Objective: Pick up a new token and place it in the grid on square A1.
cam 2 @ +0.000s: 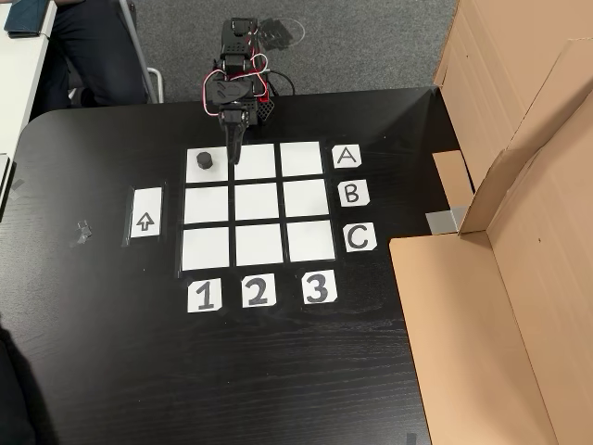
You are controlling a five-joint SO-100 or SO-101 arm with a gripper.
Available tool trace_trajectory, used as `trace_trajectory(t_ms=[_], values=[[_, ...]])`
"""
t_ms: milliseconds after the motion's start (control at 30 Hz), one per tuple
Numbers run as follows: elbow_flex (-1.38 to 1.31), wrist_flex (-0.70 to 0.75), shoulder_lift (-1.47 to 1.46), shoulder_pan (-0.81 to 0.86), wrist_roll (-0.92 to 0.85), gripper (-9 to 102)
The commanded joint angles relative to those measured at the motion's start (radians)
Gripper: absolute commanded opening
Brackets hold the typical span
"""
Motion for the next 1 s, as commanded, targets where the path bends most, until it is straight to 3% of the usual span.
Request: trace_trajectory(t_ms=[0, 133, 433, 967], values=[[-0.011, -0.080, -0.011, -0.035, 0.049, 38], [0.051, -0.192, -0.023, -0.066, 0.055, 38], [0.129, -0.288, -0.015, -0.051, 0.046, 38], [0.169, -0.295, 0.021, -0.061, 0.046, 38]])
